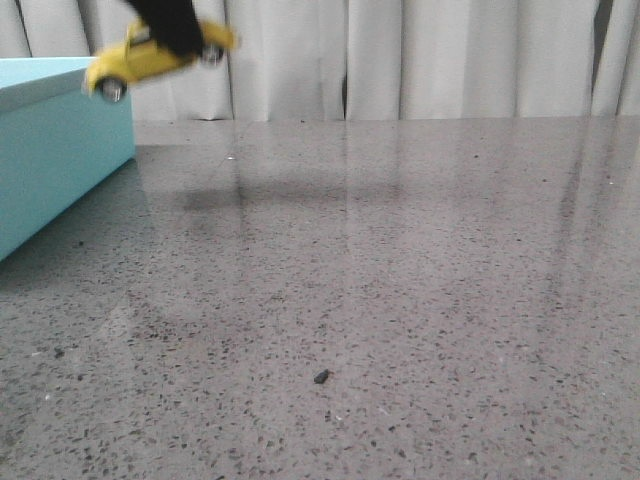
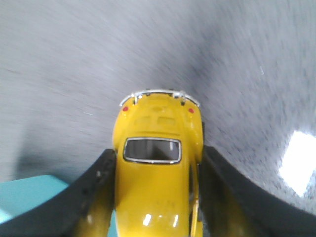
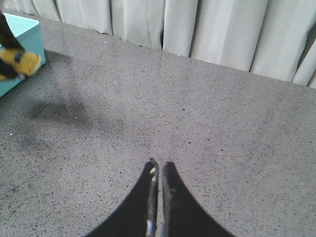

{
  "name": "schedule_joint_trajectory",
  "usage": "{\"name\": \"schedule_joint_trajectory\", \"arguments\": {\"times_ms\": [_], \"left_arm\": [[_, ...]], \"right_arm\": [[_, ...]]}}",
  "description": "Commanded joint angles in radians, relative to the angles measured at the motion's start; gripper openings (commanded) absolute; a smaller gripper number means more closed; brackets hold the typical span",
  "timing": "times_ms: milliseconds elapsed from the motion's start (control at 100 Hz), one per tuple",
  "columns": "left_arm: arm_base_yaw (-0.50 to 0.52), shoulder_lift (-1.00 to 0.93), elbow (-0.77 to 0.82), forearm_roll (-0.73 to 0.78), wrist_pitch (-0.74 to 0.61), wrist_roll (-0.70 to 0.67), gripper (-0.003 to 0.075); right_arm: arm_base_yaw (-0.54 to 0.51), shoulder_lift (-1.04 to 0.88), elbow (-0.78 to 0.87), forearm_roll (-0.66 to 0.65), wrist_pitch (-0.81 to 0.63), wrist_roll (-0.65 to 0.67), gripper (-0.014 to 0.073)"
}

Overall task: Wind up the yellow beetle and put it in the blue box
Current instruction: 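Move the beetle over the light-blue box and lower it inside with the left gripper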

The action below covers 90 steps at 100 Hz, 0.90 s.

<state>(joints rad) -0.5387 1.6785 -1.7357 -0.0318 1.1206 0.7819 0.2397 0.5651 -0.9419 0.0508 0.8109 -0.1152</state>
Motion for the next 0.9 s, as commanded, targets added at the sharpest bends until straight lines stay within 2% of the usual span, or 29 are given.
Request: {"name": "schedule_joint_trajectory", "arguments": {"times_ms": [0, 170, 270, 390, 540, 630, 890], "left_arm": [[0.000, -0.062, -0.112, 0.032, 0.005, -0.081, 0.0126], [0.057, -0.064, -0.168, 0.220, 0.093, -0.302, 0.0126], [0.138, -0.050, -0.168, 0.242, 0.150, -0.449, 0.0126], [0.243, -0.045, -0.160, 0.236, 0.153, -0.557, 0.0126], [0.354, -0.014, -0.157, 0.217, 0.153, -0.603, 0.0126], [0.405, 0.020, -0.157, 0.155, 0.153, -0.610, 0.0126], [0.441, 0.133, -0.157, 0.114, 0.153, -0.610, 0.0126]], "right_arm": [[0.000, 0.002, -0.026, -0.002, -0.086, -0.012, -0.0049], [0.000, 0.002, -0.026, 0.009, -0.087, -0.012, -0.0049], [0.000, 0.002, -0.026, 0.024, -0.088, -0.012, -0.0049], [0.000, 0.002, -0.026, 0.028, -0.088, -0.012, -0.0049], [0.000, 0.002, -0.026, 0.028, -0.088, -0.012, -0.0049], [0.000, 0.002, -0.026, 0.028, -0.088, -0.012, -0.0049], [0.000, 0.002, -0.026, 0.029, -0.088, -0.012, -0.0049]]}}
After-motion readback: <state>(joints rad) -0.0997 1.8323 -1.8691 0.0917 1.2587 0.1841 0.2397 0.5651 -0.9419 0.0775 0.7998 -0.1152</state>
